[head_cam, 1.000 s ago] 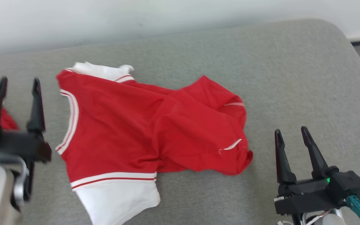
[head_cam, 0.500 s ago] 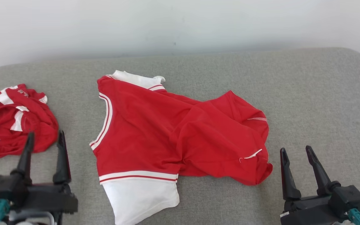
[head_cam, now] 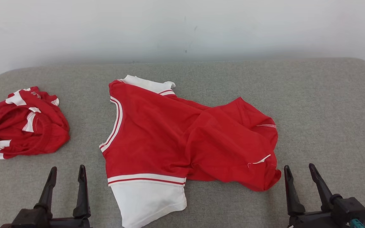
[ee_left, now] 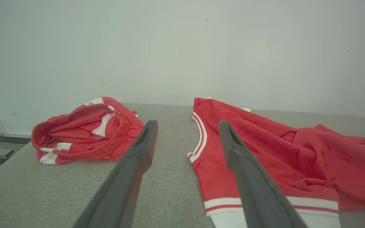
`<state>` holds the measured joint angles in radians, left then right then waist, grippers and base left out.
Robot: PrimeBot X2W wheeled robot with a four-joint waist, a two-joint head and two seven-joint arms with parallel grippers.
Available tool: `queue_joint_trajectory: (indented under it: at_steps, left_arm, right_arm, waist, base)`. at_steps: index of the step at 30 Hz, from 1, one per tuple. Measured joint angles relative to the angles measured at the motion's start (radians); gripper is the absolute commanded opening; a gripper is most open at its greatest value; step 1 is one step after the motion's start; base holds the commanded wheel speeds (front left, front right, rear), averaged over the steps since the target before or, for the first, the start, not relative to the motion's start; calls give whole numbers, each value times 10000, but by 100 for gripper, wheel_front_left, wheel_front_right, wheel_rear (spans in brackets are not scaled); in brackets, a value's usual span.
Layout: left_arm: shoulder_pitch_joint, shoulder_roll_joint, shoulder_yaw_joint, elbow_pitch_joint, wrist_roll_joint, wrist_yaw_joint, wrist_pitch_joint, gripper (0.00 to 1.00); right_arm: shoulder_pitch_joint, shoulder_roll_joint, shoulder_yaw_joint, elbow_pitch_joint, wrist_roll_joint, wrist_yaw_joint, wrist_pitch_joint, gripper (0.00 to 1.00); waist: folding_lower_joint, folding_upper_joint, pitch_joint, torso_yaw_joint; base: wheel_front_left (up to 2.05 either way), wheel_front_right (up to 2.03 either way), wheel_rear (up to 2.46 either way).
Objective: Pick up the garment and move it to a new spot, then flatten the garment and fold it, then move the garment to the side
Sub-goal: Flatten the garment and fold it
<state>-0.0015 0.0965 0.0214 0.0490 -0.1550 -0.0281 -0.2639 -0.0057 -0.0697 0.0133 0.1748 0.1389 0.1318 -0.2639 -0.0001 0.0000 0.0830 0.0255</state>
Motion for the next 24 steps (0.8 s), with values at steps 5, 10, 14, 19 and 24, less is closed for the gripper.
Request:
queue_joint_trajectory:
  at_steps: [5, 10, 14, 19, 24]
  left_arm:
    - [18, -169, 221, 128, 100, -228, 2, 100]
    - [-57, -284, 278, 207, 303, -343, 2, 100]
    - [-158, -355, 215, 270, 353, -431, 0, 100]
    - [-242, -408, 109, 395, 378, -520, 0, 100]
    - [-314, -437, 90, 525, 378, -604, 0, 100]
  right_arm:
    - [-3, 0, -105, 278, 12, 0, 0, 100]
    - [-373, -251, -77, 1018, 54, 0, 0, 100]
    - [-935, -556, 150, 1918, 238, 0, -2, 100]
    - [-1648, -800, 541, 3172, 646, 0, -2, 100]
    - [-2211, -903, 963, 4337, 1212, 0, 0, 43]
  waist:
    - [1, 0, 46, 84]
    - [1, 0, 71, 166]
    - [1, 0, 121, 272]
    - [2, 0, 199, 512]
    - [2, 0, 319, 770]
  base:
    - [0, 0, 0]
    - [0, 0, 0]
    - [0, 0, 0]
    - [0, 0, 0]
    - [0, 0, 0]
